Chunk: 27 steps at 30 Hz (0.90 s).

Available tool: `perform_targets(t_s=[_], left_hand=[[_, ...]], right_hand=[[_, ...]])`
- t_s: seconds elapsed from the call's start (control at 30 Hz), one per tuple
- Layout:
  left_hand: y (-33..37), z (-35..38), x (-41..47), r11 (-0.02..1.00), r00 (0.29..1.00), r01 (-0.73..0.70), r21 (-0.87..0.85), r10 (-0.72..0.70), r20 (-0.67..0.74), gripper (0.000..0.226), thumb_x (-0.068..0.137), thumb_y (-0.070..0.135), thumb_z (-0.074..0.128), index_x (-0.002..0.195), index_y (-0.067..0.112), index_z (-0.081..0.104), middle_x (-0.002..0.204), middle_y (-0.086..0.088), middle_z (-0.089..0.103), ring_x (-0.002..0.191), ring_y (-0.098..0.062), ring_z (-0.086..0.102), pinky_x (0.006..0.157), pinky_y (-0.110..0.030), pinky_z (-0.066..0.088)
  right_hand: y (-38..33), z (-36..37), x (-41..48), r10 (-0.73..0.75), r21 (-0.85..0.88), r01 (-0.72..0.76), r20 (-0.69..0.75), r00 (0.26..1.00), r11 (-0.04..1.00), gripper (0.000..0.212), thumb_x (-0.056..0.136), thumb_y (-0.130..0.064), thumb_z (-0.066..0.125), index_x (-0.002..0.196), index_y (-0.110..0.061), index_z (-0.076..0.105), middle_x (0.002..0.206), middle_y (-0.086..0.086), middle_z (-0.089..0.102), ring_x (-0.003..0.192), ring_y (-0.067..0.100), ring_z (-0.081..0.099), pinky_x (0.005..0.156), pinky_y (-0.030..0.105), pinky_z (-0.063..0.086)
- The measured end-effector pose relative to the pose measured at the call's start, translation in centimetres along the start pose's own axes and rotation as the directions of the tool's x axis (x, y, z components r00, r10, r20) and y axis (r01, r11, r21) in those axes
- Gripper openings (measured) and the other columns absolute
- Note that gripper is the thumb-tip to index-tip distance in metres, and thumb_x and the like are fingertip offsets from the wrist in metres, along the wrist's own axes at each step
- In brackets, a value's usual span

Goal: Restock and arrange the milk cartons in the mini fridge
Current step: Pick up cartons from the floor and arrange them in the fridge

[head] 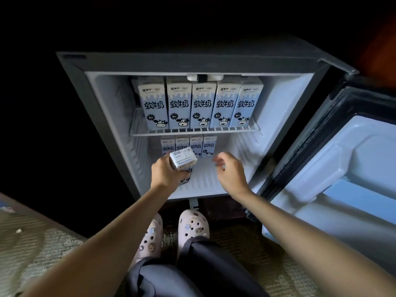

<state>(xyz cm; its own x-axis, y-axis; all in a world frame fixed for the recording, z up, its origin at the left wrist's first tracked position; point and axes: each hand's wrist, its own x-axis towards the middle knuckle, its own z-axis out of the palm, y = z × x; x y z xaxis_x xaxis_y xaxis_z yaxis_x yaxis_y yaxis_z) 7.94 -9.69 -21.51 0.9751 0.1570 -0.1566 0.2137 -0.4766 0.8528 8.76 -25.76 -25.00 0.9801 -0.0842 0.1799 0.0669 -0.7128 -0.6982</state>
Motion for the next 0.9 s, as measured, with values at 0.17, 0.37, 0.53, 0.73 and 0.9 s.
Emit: perform_targets(t_s=[0.17,0.37,0.53,0.73,0.9], left_hand=[[-3.4,0.3,2.0,0.997,0.997,0.061,0.043,-0.063,0.033,0.047,0.064,0.004,0.081,0.108,0.007,0.066,0.108,-0.010,0.071,0.101,-0.022,0.064,0.077,-0.021,0.044],[-6.7,2.0,6.7,0.986,0.983,0.160,-0.053,-0.154,0.102,0.050,0.064,-0.006,0.077,0.111,0.005,0.064,0.111,-0.014,0.070,0.090,-0.019,0.062,0.080,-0.028,0.051],[-9.3,3.8,10.3,0.965,0.971,0.226,-0.130,-0.213,0.107,0.057,0.066,-0.014,0.074,0.118,0.004,0.061,0.119,-0.016,0.066,0.108,-0.028,0.063,0.085,-0.033,0.055],[-10.2,4.9,12.4,0.948,0.966,0.240,-0.208,-0.212,0.145,0.058,0.070,-0.016,0.068,0.121,0.009,0.055,0.125,-0.011,0.062,0.116,-0.025,0.058,0.089,-0.028,0.050],[-12.0,5.8,11.6,0.920,0.966,0.260,-0.294,-0.249,0.075,0.055,0.075,-0.005,0.072,0.122,0.007,0.045,0.124,-0.013,0.060,0.110,-0.023,0.057,0.097,-0.033,0.048]], right_hand=[[0.3,4.6,1.0,0.066,0.003,-0.070,0.293,0.954,0.998,0.034,0.082,0.010,0.045,0.107,-0.004,0.064,0.102,0.014,0.067,0.083,0.017,0.058,0.069,0.020,0.043],[1.5,10.3,3.4,0.077,-0.075,-0.046,0.481,0.874,0.996,0.041,0.087,0.004,0.051,0.127,-0.005,0.052,0.119,0.014,0.063,0.107,0.024,0.059,0.076,0.019,0.041],[2.9,13.6,5.0,0.072,0.024,-0.095,0.482,0.873,0.995,0.031,0.091,-0.004,0.051,0.122,-0.006,0.057,0.109,0.008,0.066,0.077,0.010,0.056,0.056,0.004,0.039],[4.5,15.9,6.0,0.053,0.054,-0.084,0.423,0.905,0.995,0.033,0.094,-0.004,0.047,0.126,-0.005,0.052,0.117,0.013,0.065,0.090,0.016,0.060,0.058,0.003,0.042],[5.1,17.0,5.5,0.026,0.021,-0.036,0.367,0.930,0.999,0.023,0.093,-0.004,0.047,0.112,-0.003,0.059,0.112,0.013,0.067,0.099,0.028,0.064,0.070,0.021,0.048]])
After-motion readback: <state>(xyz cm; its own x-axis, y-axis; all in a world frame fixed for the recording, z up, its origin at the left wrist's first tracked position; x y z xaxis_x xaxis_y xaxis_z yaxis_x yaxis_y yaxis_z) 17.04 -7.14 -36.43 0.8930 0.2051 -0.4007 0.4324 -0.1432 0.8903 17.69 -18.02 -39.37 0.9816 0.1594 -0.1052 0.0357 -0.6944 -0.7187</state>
